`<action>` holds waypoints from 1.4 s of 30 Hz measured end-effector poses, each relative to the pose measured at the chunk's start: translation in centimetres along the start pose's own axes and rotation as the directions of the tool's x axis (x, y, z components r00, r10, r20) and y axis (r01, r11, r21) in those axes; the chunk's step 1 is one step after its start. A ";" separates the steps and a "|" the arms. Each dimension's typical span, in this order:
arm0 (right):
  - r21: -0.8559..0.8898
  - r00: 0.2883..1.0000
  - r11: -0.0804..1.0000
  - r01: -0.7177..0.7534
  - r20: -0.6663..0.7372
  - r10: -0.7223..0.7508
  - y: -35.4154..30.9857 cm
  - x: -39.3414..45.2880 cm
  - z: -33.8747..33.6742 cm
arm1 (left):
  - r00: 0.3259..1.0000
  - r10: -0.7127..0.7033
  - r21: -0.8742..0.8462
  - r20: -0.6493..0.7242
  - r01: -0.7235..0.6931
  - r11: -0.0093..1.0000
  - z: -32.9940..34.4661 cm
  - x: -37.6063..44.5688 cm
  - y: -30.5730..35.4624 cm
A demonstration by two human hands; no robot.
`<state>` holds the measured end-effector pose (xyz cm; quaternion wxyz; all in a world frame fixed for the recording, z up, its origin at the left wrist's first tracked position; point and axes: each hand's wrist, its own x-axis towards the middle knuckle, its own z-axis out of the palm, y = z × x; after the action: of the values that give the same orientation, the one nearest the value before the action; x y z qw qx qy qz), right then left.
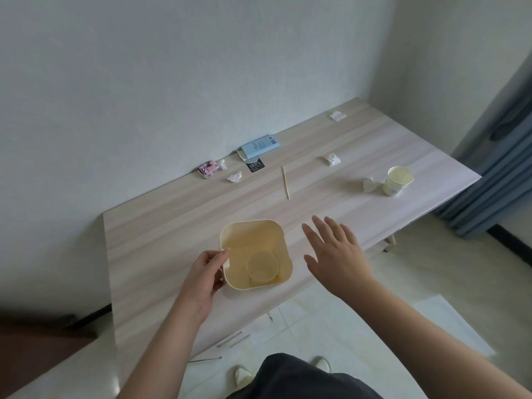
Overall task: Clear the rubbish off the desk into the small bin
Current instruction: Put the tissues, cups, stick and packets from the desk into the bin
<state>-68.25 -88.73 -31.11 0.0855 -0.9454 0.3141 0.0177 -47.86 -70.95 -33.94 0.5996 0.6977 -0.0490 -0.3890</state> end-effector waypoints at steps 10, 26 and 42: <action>0.017 0.997 0.997 0.081 0.013 -0.081 0.4 3.9 0.5 | 0.996 0.008 -0.015 -0.086 -0.009 1.000 -1.1 0.5 0.5; -0.082 0.985 0.982 0.170 0.032 -0.168 -3.2 15.9 0.0 | 0.989 0.030 -0.135 -0.145 -0.050 0.990 -6.1 9.7 5.1; -0.021 0.904 0.908 0.419 0.099 -0.415 -2.8 31.0 1.6 | 0.905 -0.015 -0.231 -0.425 -0.093 0.968 -2.6 15.8 6.5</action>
<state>-41.70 -104.55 -34.95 0.0818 -0.9904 0.1001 0.0490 -32.73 -79.09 -35.97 0.6855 0.6843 0.1166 -0.2194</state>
